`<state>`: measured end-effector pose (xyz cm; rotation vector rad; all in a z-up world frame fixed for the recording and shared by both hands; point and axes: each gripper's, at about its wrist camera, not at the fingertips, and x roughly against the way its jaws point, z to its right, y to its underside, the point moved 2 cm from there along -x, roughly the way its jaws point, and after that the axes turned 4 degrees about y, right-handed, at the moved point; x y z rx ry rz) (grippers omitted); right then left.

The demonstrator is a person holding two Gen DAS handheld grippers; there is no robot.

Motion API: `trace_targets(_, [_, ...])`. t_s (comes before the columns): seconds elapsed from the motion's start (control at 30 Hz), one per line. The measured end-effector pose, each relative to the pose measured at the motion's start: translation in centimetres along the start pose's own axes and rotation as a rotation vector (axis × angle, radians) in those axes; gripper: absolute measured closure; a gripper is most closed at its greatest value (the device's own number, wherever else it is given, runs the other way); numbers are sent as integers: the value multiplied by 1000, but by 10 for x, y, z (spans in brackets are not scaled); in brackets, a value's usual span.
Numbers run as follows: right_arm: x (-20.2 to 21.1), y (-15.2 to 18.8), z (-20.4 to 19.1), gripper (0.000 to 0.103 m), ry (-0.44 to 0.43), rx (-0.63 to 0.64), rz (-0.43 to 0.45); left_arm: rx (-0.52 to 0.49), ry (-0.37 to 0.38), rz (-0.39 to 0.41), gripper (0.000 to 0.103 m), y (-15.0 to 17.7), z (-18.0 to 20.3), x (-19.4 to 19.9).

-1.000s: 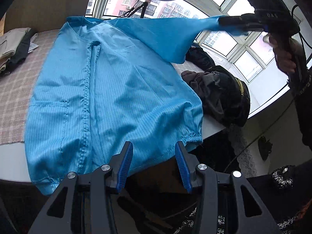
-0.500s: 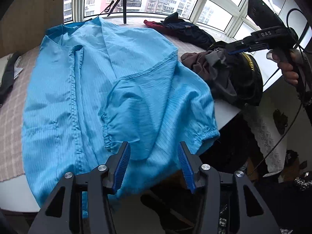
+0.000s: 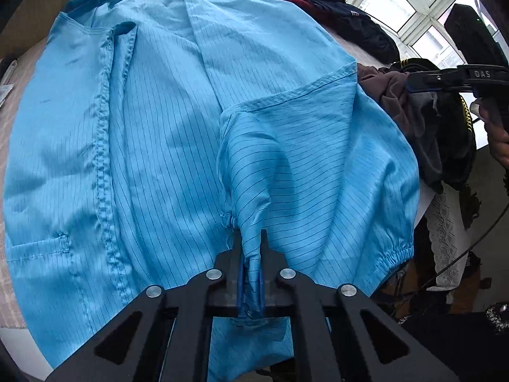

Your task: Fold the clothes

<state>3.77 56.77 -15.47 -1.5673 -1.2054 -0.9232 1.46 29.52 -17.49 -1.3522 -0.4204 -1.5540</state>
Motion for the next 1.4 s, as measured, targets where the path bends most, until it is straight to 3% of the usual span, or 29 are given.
trace_targets(0.07, [-3,-13,5,77,37,11,4,10,-3,77,97,-7,2,37])
trace_targets(0.2, [-18,-48,16,76,96,33,16,-41,-80,277,97,-9,18,141])
trace_targets(0.3, [-39,-76,25,75,87,47,14,-115,-121,326,97,2,44,177])
trace_targets(0.47, [-77,-116,25,75,-10,52,0,-214,-163,224,97,11,75,151])
trace_targets(0.6, [-101,-143,21,73,17,77,-10,-178,-168,170,97,17,71,131])
trace_targets(0.67, [-99,-158,27,73,7,53,29,-138,-161,159,97,22,65,127])
trace_targets(0.77, [-78,-180,54,73,109,-56,118,-111,-78,66,96,45,69,103])
trace_targets(0.87, [-75,-168,59,70,71,-60,57,-162,-46,-97,90,80,90,63])
trace_targets(0.93, [-75,-158,59,67,25,-49,3,-181,-31,-143,85,96,100,50])
trace_targets(1.03, [-72,-139,56,67,-59,-35,-64,-130,-16,-145,82,105,97,50])
trace_targets(1.13, [-49,-109,45,67,-226,-51,-62,-96,-3,-121,82,106,95,62])
trace_targets(1.23, [-4,-74,37,67,-331,-35,-22,-142,-7,-70,79,95,99,77])
trace_targets(1.3, [27,-43,26,67,-335,20,4,-172,-32,-45,69,81,96,77])
trace_targets(1.4, [44,14,3,67,-248,93,7,-207,-67,-25,67,59,88,67])
